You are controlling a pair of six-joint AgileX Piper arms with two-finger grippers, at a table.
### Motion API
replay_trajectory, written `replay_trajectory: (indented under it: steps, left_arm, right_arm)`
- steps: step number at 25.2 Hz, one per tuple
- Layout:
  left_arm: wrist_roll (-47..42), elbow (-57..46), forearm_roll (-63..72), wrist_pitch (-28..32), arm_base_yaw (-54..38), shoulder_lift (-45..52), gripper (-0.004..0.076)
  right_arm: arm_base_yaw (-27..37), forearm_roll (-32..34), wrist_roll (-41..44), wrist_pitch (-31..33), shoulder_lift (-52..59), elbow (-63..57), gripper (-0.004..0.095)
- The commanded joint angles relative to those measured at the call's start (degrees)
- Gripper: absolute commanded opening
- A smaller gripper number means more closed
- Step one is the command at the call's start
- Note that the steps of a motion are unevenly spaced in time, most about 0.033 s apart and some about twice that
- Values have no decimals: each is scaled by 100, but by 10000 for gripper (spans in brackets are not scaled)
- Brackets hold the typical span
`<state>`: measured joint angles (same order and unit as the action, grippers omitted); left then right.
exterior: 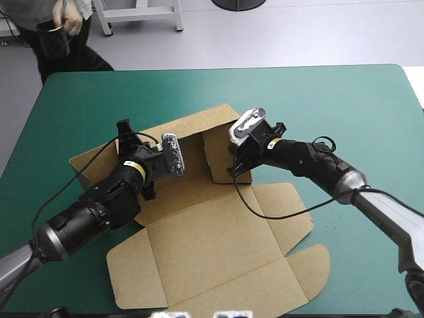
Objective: Fold the box
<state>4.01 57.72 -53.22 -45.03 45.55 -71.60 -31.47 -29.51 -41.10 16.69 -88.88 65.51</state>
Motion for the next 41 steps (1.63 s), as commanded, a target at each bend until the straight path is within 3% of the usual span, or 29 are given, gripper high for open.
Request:
replay_trajectory:
  steps: [1, 7, 12, 15, 26, 32, 35, 41]
  left_arm:
    - [-100, 147, -131, 310, 45, 94, -6]
    - [-100, 147, -131, 309, 45, 94, -6]
    - [-100, 147, -131, 320, 45, 94, -6]
    - [-100, 147, -120, 309, 45, 94, -6]
    - [-100, 147, -89, 283, 45, 94, -6]
    - [45, 147, 274, -65, 45, 105, -1]
    - [363, 147, 622, -169, 116, 175, 43]
    - [371, 147, 655, -548, 518, 212, 275]
  right_arm:
    - [-138, -37, -62, -612, 158, 137, 371]
    - [-152, -39, -36, -873, -130, 148, 337]
    - [-359, -70, -36, -952, -140, 148, 159]
    - [-395, -77, -36, -821, -140, 148, -12]
    - [-404, -254, 223, -683, -140, 148, -19]
    - [-404, -268, 260, -693, -140, 148, -18]
    - [-404, -268, 313, -704, -140, 148, -18]
    - [-404, -268, 457, -723, -140, 148, -18]
